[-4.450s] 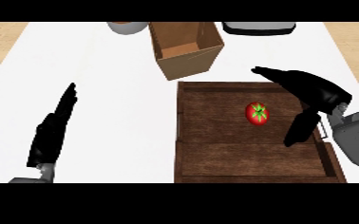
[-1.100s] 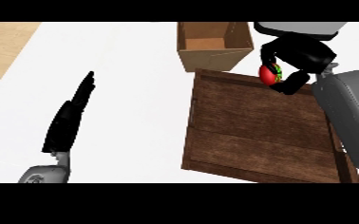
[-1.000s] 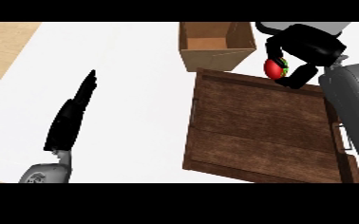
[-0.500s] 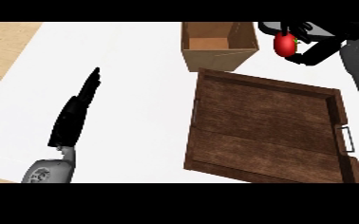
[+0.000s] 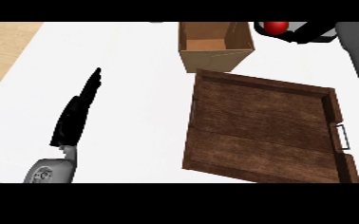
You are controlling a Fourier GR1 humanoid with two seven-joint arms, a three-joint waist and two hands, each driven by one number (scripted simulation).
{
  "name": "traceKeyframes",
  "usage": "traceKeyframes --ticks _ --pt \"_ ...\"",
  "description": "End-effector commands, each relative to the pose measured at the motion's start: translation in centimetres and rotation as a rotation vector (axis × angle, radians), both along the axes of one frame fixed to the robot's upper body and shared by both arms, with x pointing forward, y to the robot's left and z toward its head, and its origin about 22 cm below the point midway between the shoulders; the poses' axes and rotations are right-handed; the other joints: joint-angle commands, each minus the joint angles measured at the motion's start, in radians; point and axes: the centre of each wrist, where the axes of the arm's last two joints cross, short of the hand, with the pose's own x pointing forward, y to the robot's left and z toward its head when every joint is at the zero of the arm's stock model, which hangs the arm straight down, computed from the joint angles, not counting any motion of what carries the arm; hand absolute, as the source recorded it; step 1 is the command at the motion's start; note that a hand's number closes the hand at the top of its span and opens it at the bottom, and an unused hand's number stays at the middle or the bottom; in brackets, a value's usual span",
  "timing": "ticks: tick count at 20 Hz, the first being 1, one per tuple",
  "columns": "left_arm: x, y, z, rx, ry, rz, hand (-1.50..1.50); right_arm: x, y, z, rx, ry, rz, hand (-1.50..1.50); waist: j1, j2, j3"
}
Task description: Pick the tomato from the tray and place it in the cardboard box
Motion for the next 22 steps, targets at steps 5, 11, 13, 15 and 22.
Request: traceKeyframes --ticks 5,11,13,15,22 --pt "-0.1 0.6 -0.4 0.020 0.011 0.020 0.00 1.4 3.2 2.4 0.050 0.125 0.285 1.50 -0.032 -0.013 -0.003" --pt "-1.1 0.9 -1.5 -0.007 0.031 0.024 0.00 2.3 9.5 2.5 -0.028 0.158 0.315 1.50 -0.043 -0.021 -0.005" --pt "-1.1 1.2 -1.2 0.000 0.017 0.056 0.00 2.4 10.9 0.2 -0.049 0.176 0.301 1.50 -0.041 -0.017 -0.004" --pt "-0.2 1.6 -0.1 0.004 0.018 0.051 0.00 2.2 13.7 -0.5 -0.096 0.176 0.338 1.50 -0.056 -0.020 -0.004" --pt "-1.6 1.8 -1.3 -0.005 0.014 0.063 0.00 2.1 16.7 -3.6 -0.214 0.203 0.312 1.50 -0.057 -0.019 -0.005"
